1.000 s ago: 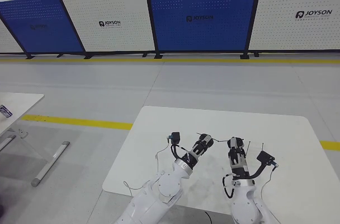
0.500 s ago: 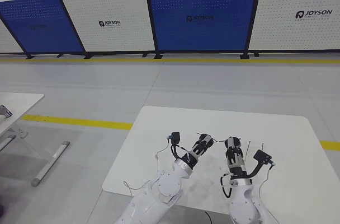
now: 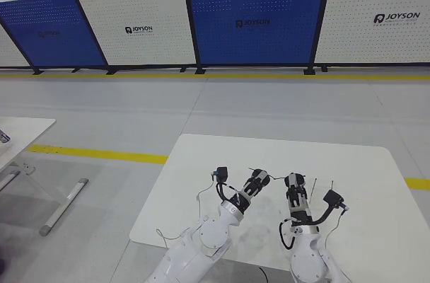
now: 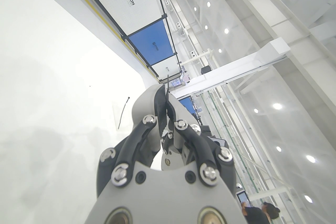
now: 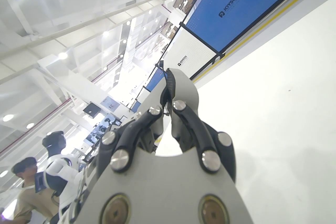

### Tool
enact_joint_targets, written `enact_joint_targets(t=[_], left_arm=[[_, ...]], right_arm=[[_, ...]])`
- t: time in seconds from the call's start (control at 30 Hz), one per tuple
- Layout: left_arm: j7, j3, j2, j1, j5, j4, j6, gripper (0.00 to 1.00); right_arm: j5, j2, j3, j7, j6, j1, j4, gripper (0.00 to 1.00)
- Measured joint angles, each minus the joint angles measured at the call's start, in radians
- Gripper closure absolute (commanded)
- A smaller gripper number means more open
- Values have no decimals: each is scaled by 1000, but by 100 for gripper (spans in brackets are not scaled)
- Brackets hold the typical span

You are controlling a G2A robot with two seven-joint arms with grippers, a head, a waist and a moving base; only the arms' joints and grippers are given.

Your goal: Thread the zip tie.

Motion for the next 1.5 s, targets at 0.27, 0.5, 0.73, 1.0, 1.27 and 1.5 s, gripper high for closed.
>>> enact_joint_targets(t=[0.27, 0.5, 0.73, 1.0, 1.27, 1.5], left_arm=[[0, 0, 0, 0, 0, 0, 0, 100], [0, 0, 0, 0, 0, 0, 0, 100], [0, 0, 0, 0, 0, 0, 0, 100], [0, 0, 0, 0, 0, 0, 0, 100], [-2, 1, 0, 3, -6, -4, 5, 100], [-31, -1, 0, 8, -50, -16, -18, 100]], right_arm=[[5, -12, -29, -15, -20, 21, 51, 100], [82, -22, -31, -62, -128, 16, 71, 100], [93, -27, -17, -92, -146, 20, 96, 100], [91, -27, -17, -89, -141, 22, 98, 100], [92, -26, -10, -37, -128, 15, 79, 100], [107, -28, -8, -14, -152, 12, 74, 100]])
